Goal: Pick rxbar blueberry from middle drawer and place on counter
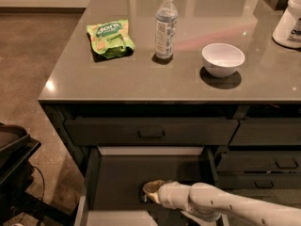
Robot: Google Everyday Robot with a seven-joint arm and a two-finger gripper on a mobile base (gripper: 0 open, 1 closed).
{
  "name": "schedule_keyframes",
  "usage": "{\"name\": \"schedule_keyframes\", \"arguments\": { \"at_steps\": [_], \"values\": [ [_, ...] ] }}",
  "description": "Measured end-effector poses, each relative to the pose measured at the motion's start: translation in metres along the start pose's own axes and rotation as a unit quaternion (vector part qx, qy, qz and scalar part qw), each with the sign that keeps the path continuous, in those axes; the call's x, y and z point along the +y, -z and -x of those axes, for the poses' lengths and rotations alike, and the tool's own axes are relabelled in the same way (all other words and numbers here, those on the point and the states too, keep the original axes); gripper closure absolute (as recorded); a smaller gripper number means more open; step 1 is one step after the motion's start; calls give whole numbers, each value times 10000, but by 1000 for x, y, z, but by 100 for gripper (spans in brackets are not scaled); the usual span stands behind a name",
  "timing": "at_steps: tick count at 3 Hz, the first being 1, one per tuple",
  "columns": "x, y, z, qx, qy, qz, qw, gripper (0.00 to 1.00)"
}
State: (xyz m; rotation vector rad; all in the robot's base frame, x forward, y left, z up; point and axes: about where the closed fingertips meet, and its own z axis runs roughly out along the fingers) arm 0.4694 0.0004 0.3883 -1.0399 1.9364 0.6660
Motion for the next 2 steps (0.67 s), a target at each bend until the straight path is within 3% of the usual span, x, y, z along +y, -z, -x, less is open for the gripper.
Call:
{"name": "schedule_keyframes", "arguments": {
  "at_steps": [1, 2],
  "values": [
    [40, 41, 13, 439, -536, 191, 9974, 100],
    [61, 87, 38, 714, -748, 220, 9944, 100]
  ]
}}
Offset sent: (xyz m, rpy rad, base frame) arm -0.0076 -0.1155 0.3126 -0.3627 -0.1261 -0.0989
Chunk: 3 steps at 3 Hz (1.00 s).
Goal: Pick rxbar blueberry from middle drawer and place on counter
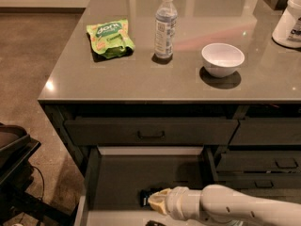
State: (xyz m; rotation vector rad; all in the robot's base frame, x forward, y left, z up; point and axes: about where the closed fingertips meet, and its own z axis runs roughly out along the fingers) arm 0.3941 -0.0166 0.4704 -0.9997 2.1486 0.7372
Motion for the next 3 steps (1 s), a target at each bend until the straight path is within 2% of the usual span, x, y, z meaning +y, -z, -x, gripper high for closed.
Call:
{"name": "schedule_keyframes", "arguments": {
  "at_steps": [1, 2, 3],
  "values": [
    [-11, 20, 23, 34, 309, -250, 9992, 100],
    [-9, 16, 22, 45, 302, -284, 9991, 85],
    [-19, -2, 10, 157, 332, -387, 9986, 62]
  ]
}}
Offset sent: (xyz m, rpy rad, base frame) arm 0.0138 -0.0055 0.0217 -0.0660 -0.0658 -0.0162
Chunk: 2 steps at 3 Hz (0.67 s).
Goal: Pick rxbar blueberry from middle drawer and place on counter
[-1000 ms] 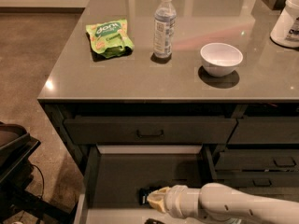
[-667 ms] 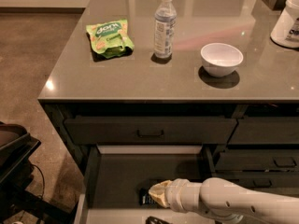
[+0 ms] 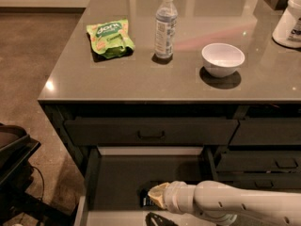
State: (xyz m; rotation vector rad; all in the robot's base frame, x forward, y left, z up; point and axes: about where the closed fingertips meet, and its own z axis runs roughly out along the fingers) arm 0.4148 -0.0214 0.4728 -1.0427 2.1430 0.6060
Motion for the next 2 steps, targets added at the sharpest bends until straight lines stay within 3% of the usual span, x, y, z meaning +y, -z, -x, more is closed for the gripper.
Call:
{"name": "schedule_keyframes", "arguments": {
  "at_steps": [1, 2],
  "values": [
    [-13, -22, -18, 96, 46, -141, 9998, 38],
    [-14, -24, -19, 102, 35, -152, 9998, 15]
  ]
}}
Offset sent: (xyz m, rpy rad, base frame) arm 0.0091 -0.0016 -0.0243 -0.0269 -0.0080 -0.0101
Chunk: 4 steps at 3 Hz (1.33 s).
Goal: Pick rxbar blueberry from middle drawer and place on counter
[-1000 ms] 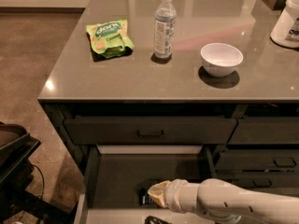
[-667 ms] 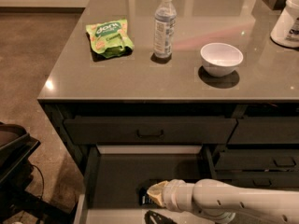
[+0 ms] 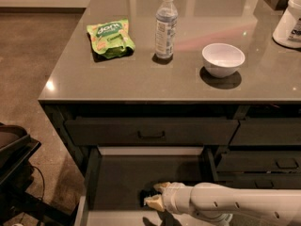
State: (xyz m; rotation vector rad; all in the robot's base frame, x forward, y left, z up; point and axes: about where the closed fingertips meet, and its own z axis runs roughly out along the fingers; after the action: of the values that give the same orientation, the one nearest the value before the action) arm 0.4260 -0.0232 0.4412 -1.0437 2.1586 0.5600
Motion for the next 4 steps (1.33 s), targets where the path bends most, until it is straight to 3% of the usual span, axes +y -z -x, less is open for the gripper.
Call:
{"name": "schedule_keyframes", "arguments": {
  "at_steps": [1, 2, 4],
  "values": [
    [3, -1, -2, -63, 2, 60, 10000, 0],
    [7, -7, -6, -37, 87, 91, 9999, 0],
    [1, -23, -9, 349, 447, 50, 9984, 0]
  ]
}}
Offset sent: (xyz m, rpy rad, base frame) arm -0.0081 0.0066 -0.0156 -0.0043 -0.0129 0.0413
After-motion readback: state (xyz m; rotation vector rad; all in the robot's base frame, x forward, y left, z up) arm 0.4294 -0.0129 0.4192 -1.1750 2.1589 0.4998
